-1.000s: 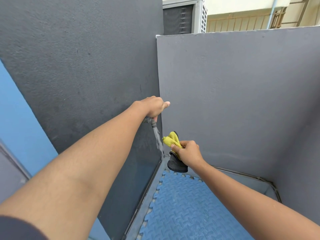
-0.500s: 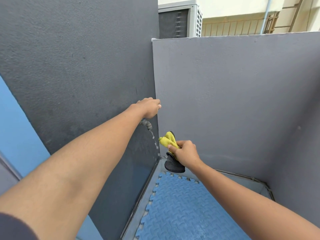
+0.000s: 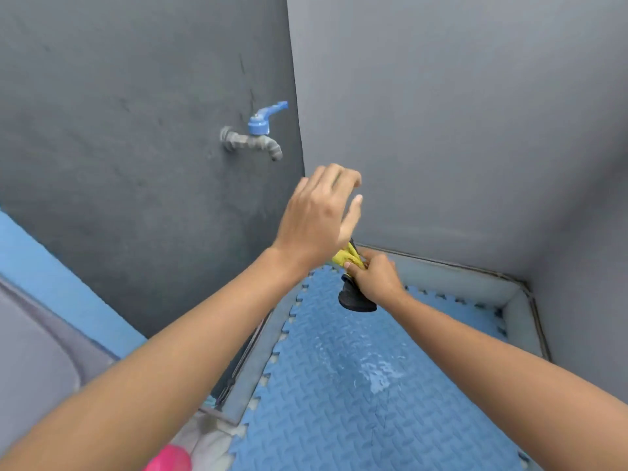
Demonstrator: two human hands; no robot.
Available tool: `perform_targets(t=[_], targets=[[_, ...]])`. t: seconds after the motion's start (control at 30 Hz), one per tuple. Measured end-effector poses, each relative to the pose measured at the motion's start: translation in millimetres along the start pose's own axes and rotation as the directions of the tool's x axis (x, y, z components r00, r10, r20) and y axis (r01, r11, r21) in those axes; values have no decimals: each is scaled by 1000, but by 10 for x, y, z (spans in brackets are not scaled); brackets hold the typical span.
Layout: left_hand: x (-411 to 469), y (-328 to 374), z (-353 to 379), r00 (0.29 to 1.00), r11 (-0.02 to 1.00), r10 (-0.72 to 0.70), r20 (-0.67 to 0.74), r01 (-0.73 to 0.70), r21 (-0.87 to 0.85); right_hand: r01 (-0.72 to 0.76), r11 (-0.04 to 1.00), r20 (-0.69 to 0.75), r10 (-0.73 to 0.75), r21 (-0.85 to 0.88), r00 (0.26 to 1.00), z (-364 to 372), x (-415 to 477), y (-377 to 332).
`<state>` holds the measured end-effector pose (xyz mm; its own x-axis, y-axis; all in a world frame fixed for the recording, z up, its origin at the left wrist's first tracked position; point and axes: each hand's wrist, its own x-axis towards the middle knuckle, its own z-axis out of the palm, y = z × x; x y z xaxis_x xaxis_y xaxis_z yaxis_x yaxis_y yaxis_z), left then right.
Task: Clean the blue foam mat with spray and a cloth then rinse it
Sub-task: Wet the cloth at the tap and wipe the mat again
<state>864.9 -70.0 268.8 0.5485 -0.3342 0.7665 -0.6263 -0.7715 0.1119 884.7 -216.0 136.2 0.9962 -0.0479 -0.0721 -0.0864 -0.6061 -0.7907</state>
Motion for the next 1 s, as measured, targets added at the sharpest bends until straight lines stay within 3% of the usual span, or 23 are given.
perform_targets(t=[0.07,0.1,0.17,0.27,0.33,0.47,0.53,0.57,0.6,0.67,0.73,0.77,0.8,0.87,0.93,1.0], targets=[[-741,13,336,961,973,-214,173,225,-51,-38,996,12,39,-77,999,246,12,452],[-1147,-51,530,891,927,-354,285,374,-19,-56,989,25,59,-134,998,363,26,702],[-1979,-232,891,682,800,-569,459,588,118,-97,963,70,118,-250,991,569,56,1213],[-3107,-409,1198,397,676,-681,616,665,318,-167,895,58,209,-414,976,746,112,1908],[-3689,-433,1223,314,653,-703,638,641,404,-211,868,10,241,-450,970,878,129,2259],[-4309,-408,1159,398,711,-693,601,516,478,-101,847,16,127,-523,992,1328,-18,2345],[-4419,-457,1121,452,740,-667,593,494,456,111,844,171,-23,-525,985,1592,-251,2163],[-4456,-497,1098,477,759,-647,595,479,441,258,828,304,-112,-497,946,1696,-437,2081],[-4491,-537,1073,495,773,-630,598,468,428,415,794,457,-199,-444,867,1763,-668,2028],[-4512,-587,1035,505,787,-612,608,461,410,668,687,710,-317,-286,629,1721,-1163,2031],[-4507,-587,1037,509,789,-609,608,466,401,785,599,837,-338,-162,431,1468,-1489,2215],[-4498,-581,1044,508,786,-612,606,475,395,810,570,859,-338,-140,386,1292,-1531,2358],[-4497,-581,1051,506,781,-618,601,486,393,818,557,862,-337,-143,380,1081,-1486,2511],[-4519,-585,1056,514,777,-623,589,494,391,803,558,830,-334,-208,447,617,-1221,2845],[-4546,-586,1058,533,784,-615,582,490,380,719,584,732,-288,-377,618,152,-813,3142],[-4546,-577,1059,535,785,-614,580,493,376,479,637,503,-162,-604,849,-174,-369,3377]])
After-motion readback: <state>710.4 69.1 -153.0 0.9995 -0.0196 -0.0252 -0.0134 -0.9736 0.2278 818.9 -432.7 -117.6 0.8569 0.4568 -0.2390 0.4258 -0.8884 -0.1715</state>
